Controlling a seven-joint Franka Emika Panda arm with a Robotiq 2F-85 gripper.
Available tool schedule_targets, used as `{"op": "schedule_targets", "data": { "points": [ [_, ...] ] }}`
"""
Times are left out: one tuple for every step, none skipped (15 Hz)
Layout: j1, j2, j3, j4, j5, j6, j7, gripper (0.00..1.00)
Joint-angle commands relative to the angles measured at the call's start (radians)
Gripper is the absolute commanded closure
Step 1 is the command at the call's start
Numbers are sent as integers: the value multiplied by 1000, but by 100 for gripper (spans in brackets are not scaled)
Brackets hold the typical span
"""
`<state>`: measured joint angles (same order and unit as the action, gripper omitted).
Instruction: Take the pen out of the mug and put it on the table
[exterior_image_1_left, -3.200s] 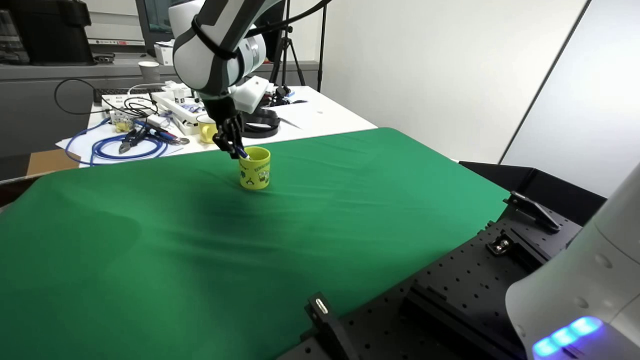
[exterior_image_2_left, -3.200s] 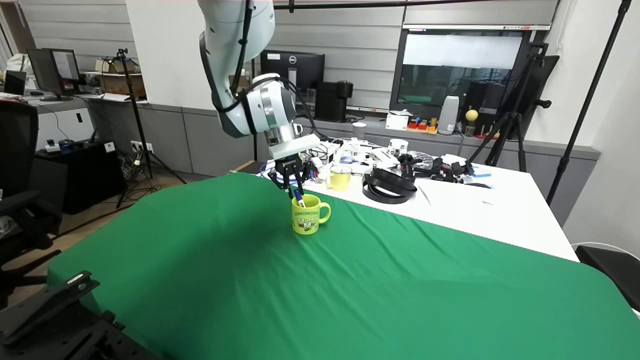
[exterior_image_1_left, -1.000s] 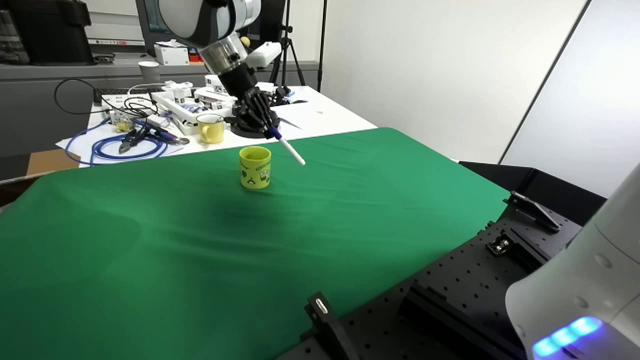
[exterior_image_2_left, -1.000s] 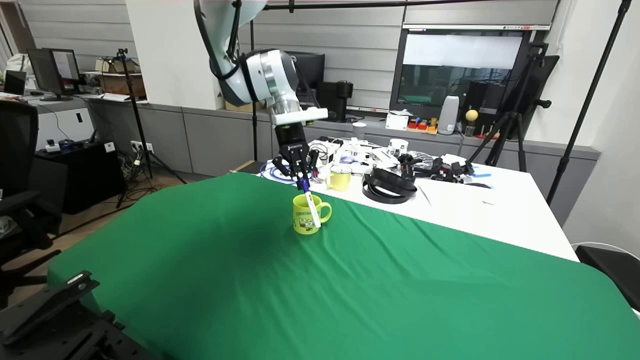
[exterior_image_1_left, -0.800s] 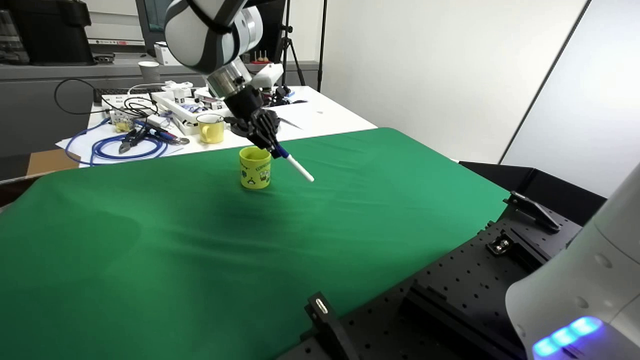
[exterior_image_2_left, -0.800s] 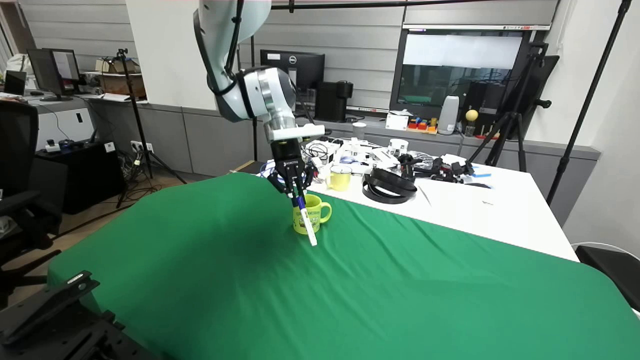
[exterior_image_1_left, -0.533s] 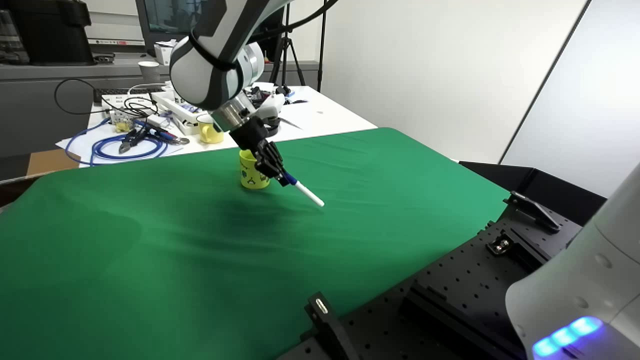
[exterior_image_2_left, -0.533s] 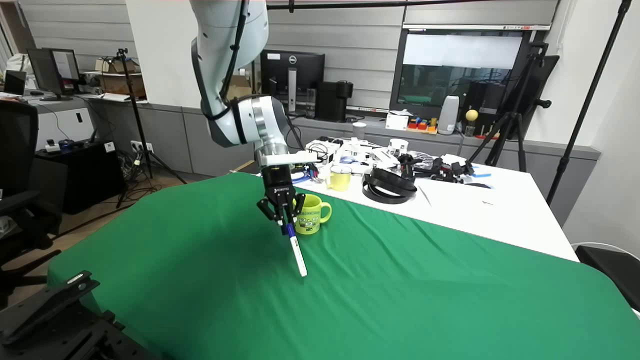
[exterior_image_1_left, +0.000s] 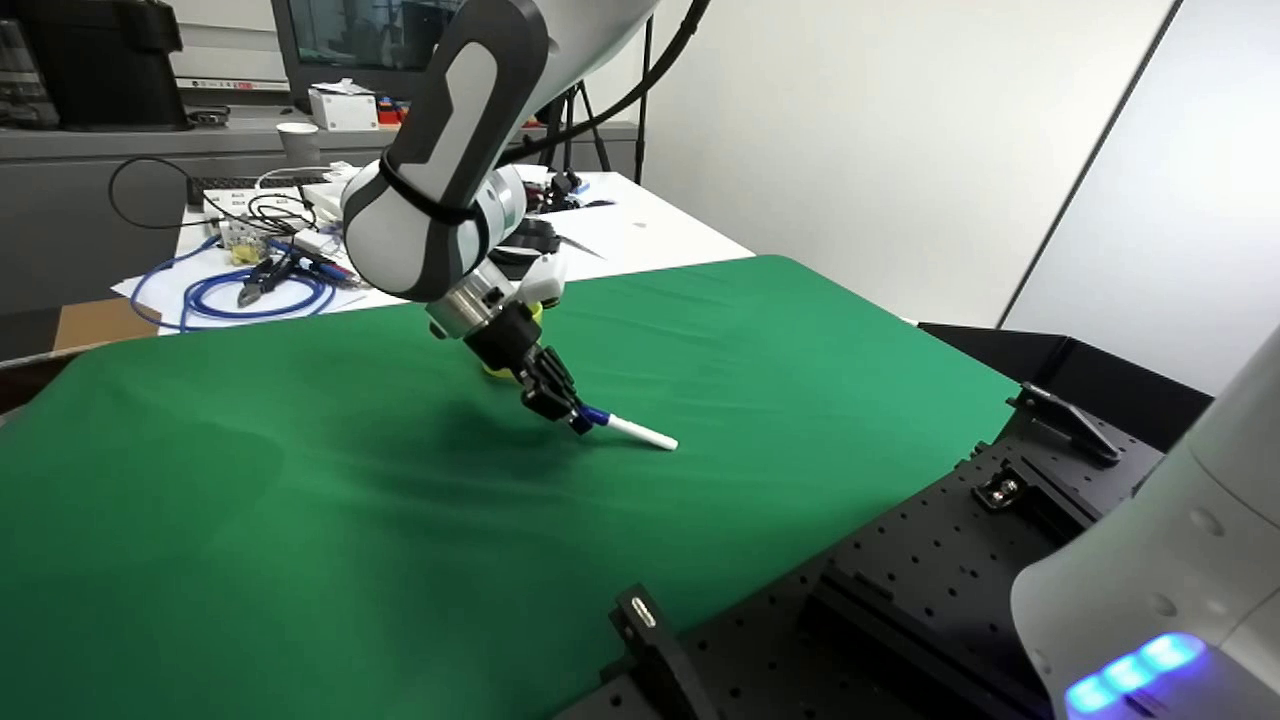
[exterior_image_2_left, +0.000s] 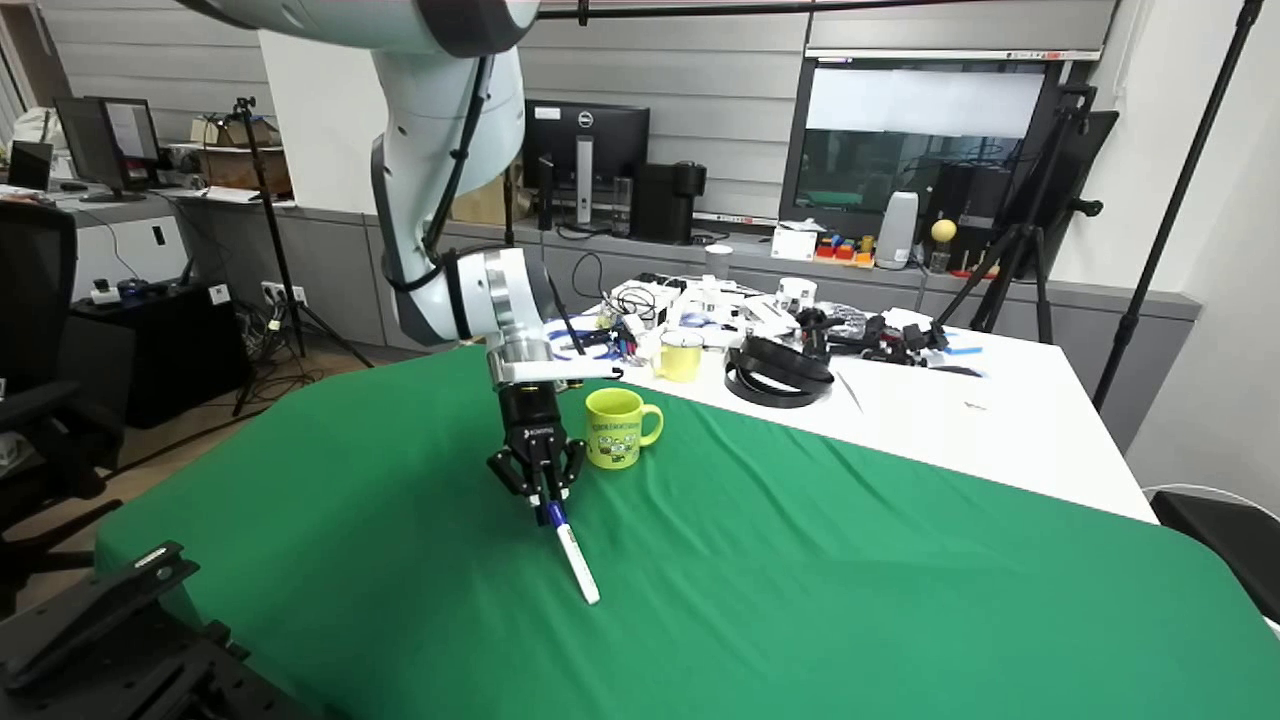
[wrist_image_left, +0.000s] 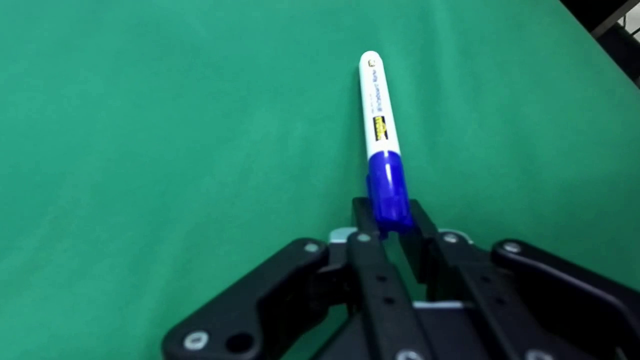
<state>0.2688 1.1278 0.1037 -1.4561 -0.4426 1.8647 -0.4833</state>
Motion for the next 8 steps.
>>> {"op": "schedule_targets", "data": {
  "points": [
    [-2, -4, 10, 14, -16, -15, -6, 56],
    [-8, -22, 12, 9, -16, -13, -7, 55],
    [-12, -37, 13, 8, -15, -15, -10, 49],
    [-15, -65, 10, 1, -17, -15, -8, 42],
    [-20, -93, 9, -8, -18, -13, -7, 36],
    [-25, -118, 8, -11, -17, -11, -7, 28],
    [-31, -153, 7, -23, -18, -2, -3, 22],
    [-37, -185, 7, -33, -16, 5, 0, 16]
  ]
}}
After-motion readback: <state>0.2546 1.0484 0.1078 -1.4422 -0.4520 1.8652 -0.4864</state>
